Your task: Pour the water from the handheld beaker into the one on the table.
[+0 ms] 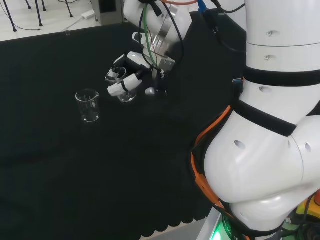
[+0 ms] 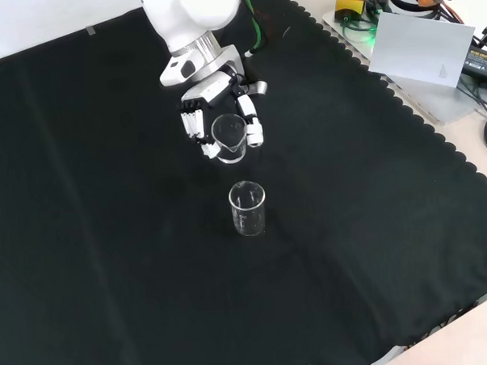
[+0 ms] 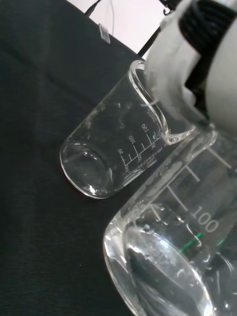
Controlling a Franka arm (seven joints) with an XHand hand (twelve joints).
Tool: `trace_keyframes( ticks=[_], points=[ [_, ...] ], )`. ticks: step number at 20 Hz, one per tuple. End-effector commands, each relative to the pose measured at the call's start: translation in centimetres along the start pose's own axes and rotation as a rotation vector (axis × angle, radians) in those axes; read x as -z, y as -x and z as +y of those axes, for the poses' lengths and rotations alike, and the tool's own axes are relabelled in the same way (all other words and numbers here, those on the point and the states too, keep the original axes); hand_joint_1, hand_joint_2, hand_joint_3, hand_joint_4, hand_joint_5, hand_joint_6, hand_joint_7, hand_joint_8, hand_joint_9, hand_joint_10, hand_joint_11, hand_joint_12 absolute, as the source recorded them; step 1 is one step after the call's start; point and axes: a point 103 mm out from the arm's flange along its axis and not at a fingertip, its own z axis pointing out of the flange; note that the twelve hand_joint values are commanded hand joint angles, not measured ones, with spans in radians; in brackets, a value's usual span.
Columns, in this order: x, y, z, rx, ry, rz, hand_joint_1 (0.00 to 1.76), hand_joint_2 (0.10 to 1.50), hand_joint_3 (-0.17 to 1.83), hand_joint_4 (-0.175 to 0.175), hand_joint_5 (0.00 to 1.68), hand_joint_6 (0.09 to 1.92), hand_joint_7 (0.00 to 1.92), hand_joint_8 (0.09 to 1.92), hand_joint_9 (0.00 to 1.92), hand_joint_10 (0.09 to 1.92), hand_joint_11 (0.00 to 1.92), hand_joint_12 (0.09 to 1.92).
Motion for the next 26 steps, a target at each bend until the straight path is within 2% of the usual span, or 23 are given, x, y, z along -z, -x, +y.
trace_keyframes(
  ticks=[1, 5, 13, 21, 26],
  points=[
    [0.3, -0.7, 0.1, -0.005, -0.024, -0.045, 1.14, 0.63, 0.67, 0.175, 1.35, 0.54, 1.75, 0.09, 1.65, 0.09, 1.25, 0.8],
    [0.6, -1.3, 0.5, -0.021, -0.04, -0.102, 1.14, 0.62, 0.67, 0.175, 1.35, 0.54, 1.75, 0.09, 1.65, 0.09, 1.25, 0.8],
    [1.2, -3.2, 1.8, -0.054, -0.083, -0.284, 1.14, 0.62, 0.67, 0.175, 1.35, 0.54, 1.74, 0.09, 1.66, 0.09, 1.25, 0.81],
    [1.1, -4.5, 3.0, -0.085, -0.119, -0.401, 1.14, 0.62, 0.68, 0.175, 1.35, 0.55, 1.75, 0.09, 1.66, 0.09, 1.3, 0.82],
    [1.1, -5.4, 3.9, -0.099, -0.164, -0.48, 1.14, 0.62, 0.69, 0.175, 1.35, 0.55, 1.75, 0.09, 1.66, 0.09, 1.31, 0.81]
  ],
)
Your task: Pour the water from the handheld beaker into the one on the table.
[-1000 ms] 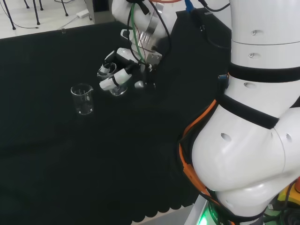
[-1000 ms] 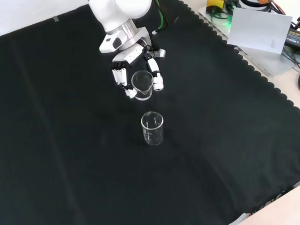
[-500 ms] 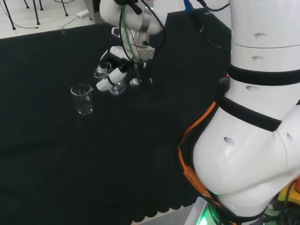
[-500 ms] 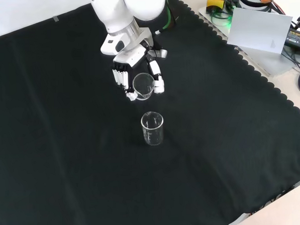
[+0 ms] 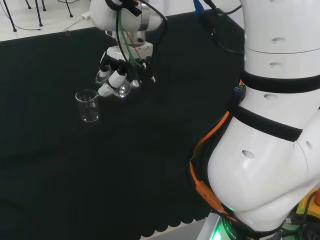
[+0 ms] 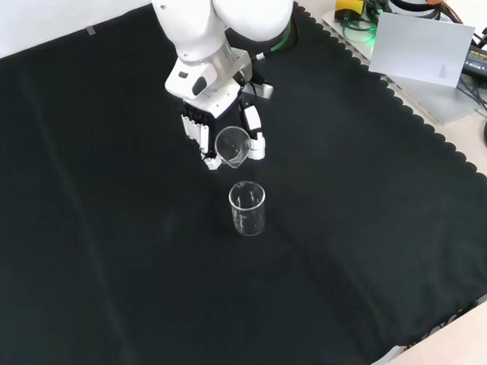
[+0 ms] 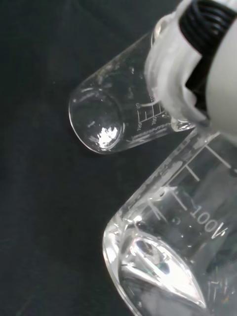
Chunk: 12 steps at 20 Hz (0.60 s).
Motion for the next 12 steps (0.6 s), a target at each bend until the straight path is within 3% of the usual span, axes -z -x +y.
trace_keyframes(
  ticks=[1, 12],
  points=[
    [0.88, -1.6, 1.3, -0.004, -0.045, -0.121, 1.14, 0.62, 0.69, 0.175, 1.35, 0.55, 1.75, 0.09, 1.67, 0.09, 1.31, 0.81],
    [1.71, -2.46, 1.79, -0.012, -0.13, -0.251, 1.14, 0.61, 0.7, 0.175, 1.34, 0.58, 1.75, 0.09, 1.68, 0.09, 1.35, 0.78]
  ],
)
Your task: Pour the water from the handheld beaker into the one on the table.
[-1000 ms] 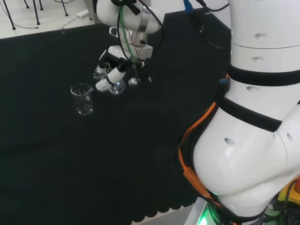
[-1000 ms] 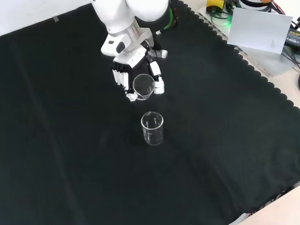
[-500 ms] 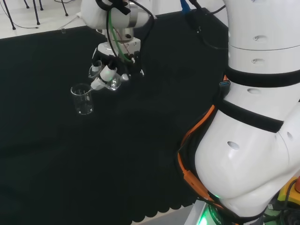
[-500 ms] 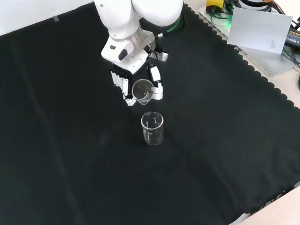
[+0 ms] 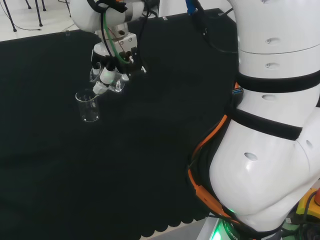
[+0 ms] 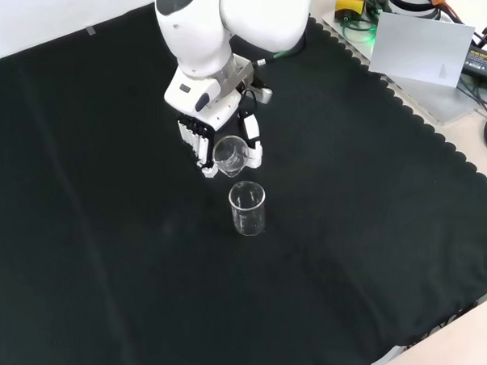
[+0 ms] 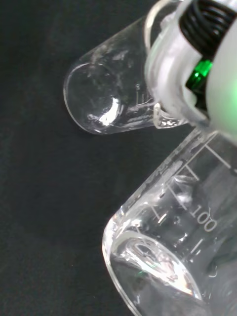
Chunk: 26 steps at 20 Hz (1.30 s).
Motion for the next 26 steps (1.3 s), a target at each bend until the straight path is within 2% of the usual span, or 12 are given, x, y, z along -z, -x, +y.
trace_keyframes(
  ticks=[1, 14, 26],
  points=[
    [0.3, -0.6, 0.0, 0.003, -0.059, -0.071, 1.14, 0.61, 0.7, 0.175, 1.34, 0.58, 1.75, 0.09, 1.68, 0.09, 1.35, 0.78],
    [0.7, -1.3, -0.6, 0.0, -0.139, -0.152, 1.14, 0.61, 0.7, 0.175, 1.34, 0.58, 1.75, 0.09, 1.68, 0.09, 1.37, 0.78],
    [0.8, -2.1, -0.8, -0.035, -0.194, -0.235, 1.14, 0.61, 0.71, 0.175, 1.33, 0.59, 1.75, 0.09, 1.68, 0.09, 1.39, 0.77]
  ],
)
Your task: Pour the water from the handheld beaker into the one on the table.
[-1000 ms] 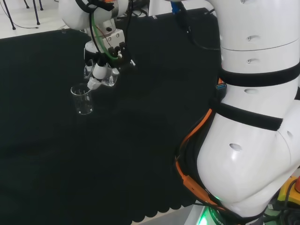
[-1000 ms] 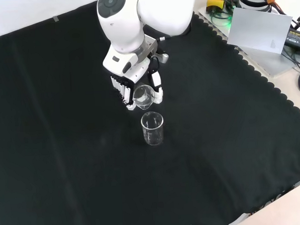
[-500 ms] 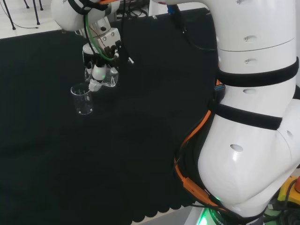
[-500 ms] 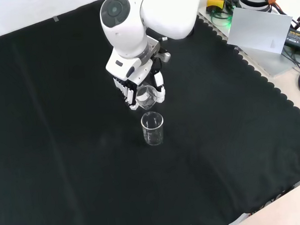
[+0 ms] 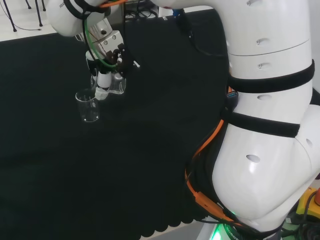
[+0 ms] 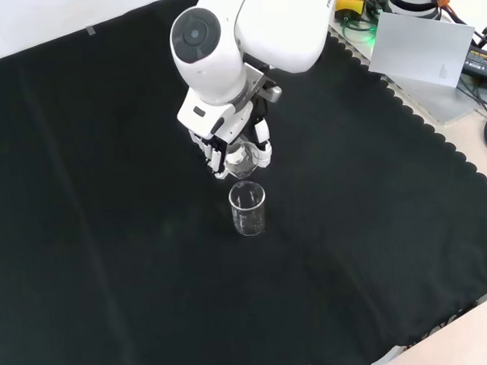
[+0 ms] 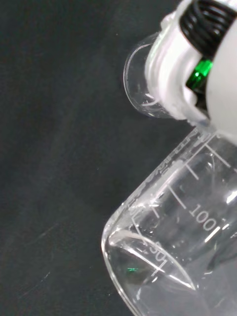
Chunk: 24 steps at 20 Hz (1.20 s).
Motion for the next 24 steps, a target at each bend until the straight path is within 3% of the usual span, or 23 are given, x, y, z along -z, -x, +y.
trace_keyframes(
  ticks=[1, 24],
  points=[
    [0.2, -0.4, -0.1, -0.013, -0.021, -0.04, 1.14, 0.61, 0.71, 0.175, 1.33, 0.6, 1.75, 0.09, 1.68, 0.09, 1.39, 0.77],
    [1.4, -2.3, -0.3, -0.087, -0.102, -0.181, 1.14, 0.61, 0.71, 0.175, 1.32, 0.61, 1.75, 0.09, 1.68, 0.09, 1.4, 0.76]
  ],
)
